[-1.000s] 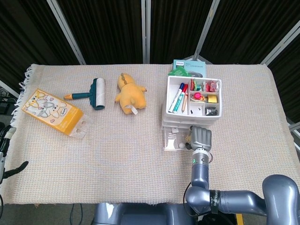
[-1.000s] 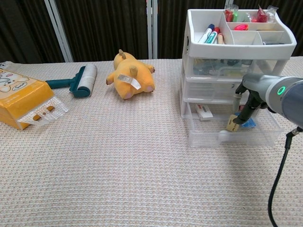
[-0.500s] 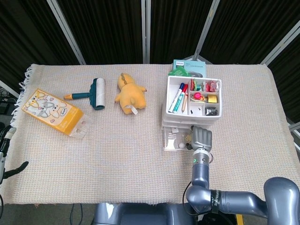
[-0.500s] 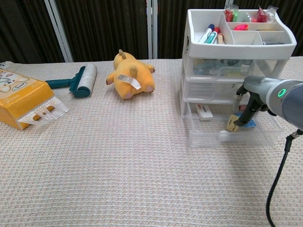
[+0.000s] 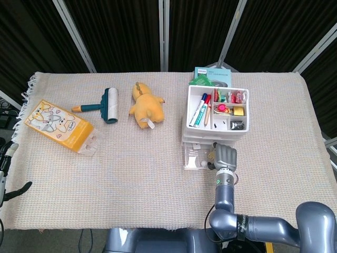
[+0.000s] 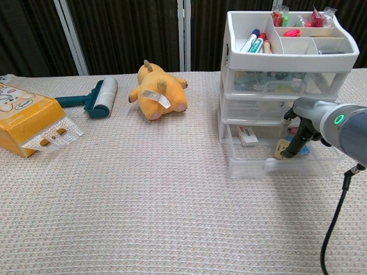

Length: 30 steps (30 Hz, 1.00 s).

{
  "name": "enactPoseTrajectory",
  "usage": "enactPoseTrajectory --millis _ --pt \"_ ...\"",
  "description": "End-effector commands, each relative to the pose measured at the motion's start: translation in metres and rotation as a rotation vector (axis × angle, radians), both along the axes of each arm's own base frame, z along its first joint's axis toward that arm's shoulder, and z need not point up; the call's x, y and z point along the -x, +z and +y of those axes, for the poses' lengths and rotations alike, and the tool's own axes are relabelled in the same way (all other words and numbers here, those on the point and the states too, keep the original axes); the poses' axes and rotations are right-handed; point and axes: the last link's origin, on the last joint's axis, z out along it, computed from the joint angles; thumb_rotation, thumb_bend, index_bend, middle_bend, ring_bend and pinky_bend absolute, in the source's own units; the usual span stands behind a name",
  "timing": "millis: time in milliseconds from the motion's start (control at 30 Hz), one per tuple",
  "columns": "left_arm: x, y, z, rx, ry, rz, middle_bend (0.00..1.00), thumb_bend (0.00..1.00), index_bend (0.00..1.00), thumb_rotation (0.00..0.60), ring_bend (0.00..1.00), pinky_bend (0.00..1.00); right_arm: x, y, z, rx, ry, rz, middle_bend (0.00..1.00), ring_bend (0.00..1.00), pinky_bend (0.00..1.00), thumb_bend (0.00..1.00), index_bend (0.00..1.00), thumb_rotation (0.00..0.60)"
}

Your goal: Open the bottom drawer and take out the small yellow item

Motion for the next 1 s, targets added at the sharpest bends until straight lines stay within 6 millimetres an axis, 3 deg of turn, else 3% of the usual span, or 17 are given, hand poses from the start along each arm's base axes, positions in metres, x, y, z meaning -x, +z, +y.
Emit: enactPoseTrajectory --millis 33,1000 --pt "0.000 0.000 0.000 0.001 0.000 0.001 0.00 0.17 0.00 0.600 0.00 0.00 0.001 -0.002 0.000 0.002 0.002 -0.001 1.00 1.00 0.83 0.21 0.41 0.600" --pt "-0.001 -0.002 0.000 0.011 0.005 0.008 0.00 0.17 0.00 0.600 0.00 0.00 0.020 -0.011 -0.007 0.007 -0.014 -0.020 1.00 1.00 0.83 0.21 0.45 0.600"
